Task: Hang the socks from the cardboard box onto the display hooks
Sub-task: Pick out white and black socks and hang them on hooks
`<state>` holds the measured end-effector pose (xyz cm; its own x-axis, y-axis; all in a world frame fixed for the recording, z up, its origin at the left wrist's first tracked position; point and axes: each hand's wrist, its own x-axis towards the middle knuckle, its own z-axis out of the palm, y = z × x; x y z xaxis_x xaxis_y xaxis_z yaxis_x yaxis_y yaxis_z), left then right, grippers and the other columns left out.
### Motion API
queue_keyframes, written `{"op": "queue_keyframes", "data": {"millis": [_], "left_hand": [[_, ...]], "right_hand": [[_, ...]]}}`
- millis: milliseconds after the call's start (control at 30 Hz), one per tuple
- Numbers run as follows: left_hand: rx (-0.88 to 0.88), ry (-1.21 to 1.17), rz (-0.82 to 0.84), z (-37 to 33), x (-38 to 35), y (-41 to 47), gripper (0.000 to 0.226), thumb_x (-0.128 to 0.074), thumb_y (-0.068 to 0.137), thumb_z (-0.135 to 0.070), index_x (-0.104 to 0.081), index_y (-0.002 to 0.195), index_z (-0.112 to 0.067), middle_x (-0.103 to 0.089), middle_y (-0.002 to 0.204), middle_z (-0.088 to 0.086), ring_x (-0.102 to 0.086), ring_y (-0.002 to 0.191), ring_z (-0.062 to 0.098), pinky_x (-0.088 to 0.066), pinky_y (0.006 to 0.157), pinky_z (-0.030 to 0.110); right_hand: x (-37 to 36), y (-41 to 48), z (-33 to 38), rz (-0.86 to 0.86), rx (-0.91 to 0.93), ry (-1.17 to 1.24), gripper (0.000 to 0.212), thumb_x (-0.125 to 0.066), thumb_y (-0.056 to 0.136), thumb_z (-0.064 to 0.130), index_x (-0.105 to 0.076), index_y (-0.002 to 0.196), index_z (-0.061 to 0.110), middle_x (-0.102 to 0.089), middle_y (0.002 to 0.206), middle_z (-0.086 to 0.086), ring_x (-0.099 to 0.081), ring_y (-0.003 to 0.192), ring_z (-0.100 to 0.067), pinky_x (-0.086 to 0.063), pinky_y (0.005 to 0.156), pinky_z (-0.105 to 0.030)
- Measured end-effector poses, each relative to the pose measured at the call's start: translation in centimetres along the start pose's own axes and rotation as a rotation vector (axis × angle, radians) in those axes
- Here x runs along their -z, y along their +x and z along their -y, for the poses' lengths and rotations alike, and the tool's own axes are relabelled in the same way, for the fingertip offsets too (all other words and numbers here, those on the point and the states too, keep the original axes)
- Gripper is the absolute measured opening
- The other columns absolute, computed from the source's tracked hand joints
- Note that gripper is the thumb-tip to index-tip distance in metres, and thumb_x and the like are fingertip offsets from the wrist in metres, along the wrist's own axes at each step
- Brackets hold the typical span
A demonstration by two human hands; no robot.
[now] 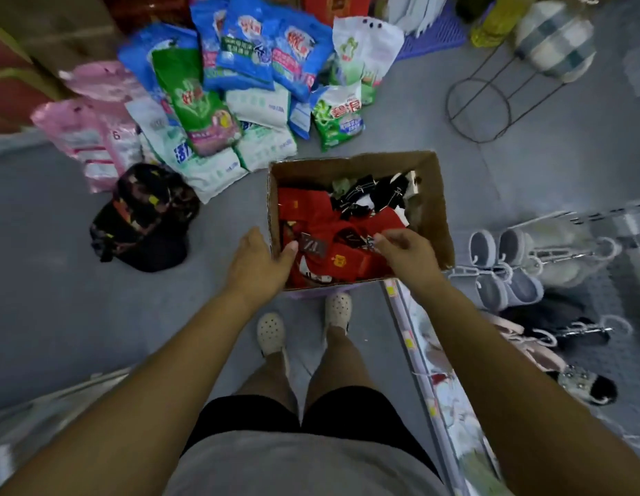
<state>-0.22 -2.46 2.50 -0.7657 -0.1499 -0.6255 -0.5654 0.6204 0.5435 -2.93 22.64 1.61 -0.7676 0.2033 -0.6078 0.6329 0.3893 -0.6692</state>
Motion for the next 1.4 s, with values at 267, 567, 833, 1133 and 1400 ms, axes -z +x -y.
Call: {"op": "queue_keyframes", "data": {"millis": [267, 567, 833, 1133, 1400], "left_hand": [[0.285, -0.351, -0.098, -1.1, -6.0, 6.3, 0.089, -0.057, 0.089, -0.065, -0.025, 0.152, -0.011, -0.041, 0.148, 0.013, -0.045, 0.136, 0.029, -0.038, 0.117, 0.044], [0.310, -0.162, -0.176, -1.1, -7.8, 7.3, 0.088, -0.050, 0.100, -0.053, -0.001, 0.159, -0.011, -0.014, 0.160, 0.010, -0.027, 0.145, 0.029, -0.032, 0.115, 0.040], [0.318, -0.123, -0.154, -1.5, -7.4, 7.3, 0.086, -0.049, 0.099, -0.056, -0.002, 0.158, -0.013, -0.017, 0.156, 0.009, -0.030, 0.142, 0.031, -0.035, 0.111, 0.042], [0.370, -0.218, -0.100, -1.9, -6.0, 6.7, 0.081, -0.046, 0.101, -0.056, -0.009, 0.159, -0.013, -0.013, 0.161, 0.012, -0.017, 0.149, 0.030, -0.023, 0.120, 0.045], [0.299, -0.556, 0.067, -6.1, -4.4, 1.3, 0.057, -0.041, 0.099, -0.065, -0.064, 0.106, -0.014, -0.068, 0.107, 0.005, -0.064, 0.098, 0.014, -0.050, 0.093, 0.034]], "right_hand": [[-3.7, 15.4, 0.6, 0.105, -0.400, 0.199, 0.042, -0.067, 0.092, 0.043, -0.059, 0.128, 0.021, -0.063, 0.117, -0.003, -0.061, 0.110, -0.024, -0.056, 0.090, -0.040], [-6.9, 21.6, 0.5, 0.173, -0.405, 0.162, 0.054, -0.055, 0.100, 0.041, -0.045, 0.142, 0.008, -0.053, 0.142, -0.012, -0.057, 0.098, -0.019, -0.057, 0.090, -0.038], [-5.1, 20.3, 0.4, 0.042, -0.487, 0.317, 0.021, -0.070, 0.093, 0.027, -0.060, 0.094, 0.009, -0.066, 0.103, -0.006, -0.066, 0.089, -0.018, -0.062, 0.075, -0.028], [-0.5, 11.4, -0.6, 0.192, -0.278, 0.395, 0.028, -0.068, 0.094, 0.033, -0.057, 0.083, 0.010, -0.064, 0.124, -0.020, -0.064, 0.116, -0.028, -0.057, 0.095, -0.043], [1.8, 1.7, 1.5, 0.285, -0.152, 0.554, 0.020, -0.061, 0.099, 0.026, -0.071, 0.112, 0.014, -0.073, 0.118, -0.005, -0.067, 0.115, -0.020, -0.053, 0.100, -0.041]]}}
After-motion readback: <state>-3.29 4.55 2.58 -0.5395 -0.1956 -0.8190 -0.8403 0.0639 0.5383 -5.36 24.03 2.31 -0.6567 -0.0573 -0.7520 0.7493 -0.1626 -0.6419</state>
